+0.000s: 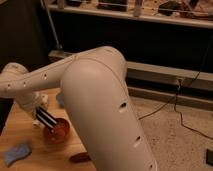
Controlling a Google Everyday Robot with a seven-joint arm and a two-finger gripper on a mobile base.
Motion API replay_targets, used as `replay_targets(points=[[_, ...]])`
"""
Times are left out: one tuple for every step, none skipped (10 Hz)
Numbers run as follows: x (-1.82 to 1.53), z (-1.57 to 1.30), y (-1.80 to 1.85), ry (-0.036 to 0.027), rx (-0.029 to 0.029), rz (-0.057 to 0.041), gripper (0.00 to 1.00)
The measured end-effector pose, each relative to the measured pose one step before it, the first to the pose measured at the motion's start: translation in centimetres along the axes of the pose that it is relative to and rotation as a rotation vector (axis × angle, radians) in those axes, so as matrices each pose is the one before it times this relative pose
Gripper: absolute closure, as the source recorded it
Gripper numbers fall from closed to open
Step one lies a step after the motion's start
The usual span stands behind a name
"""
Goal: Place the eraser on the white sponge
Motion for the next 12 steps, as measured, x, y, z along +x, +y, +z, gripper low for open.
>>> replay_targets(points=[[-0.004,0.008,0.034,0.00007,-0.00031,-0.00044,0.85],[-0.009,-0.029,-0.017,-0.00048,0.00013,0.00027,0.85],[0.003,0.015,0.012,0.00026,-0.0001,-0.00019,0.85],[0.005,0.003,-0.004,0.0001,0.00001,0.00007,0.85],[-0.008,-0.011,-0.001,-0.00023,-0.00002,0.00006,0.85],[0.011,0.02,-0.006,0.00037,0.00006,0.00001,0.85],[-0.018,-0.014,0.022,-0.00027,-0.00009,-0.00023,0.85],[-0.286,-0.214,0.381,-0.00265,-0.00055,-0.00943,0.85],[-0.601,-0.219,0.902,-0.0104,-0.00645,-0.02055,0.85],[-1.252,-0.509,2.128,-0.01915,-0.01969,-0.04291,0.85],[-1.159,-0.476,1.586,-0.01838,-0.01165,-0.03907,0.85],[-1.061,-0.315,1.315,-0.01305,-0.00895,-0.03724,0.85]])
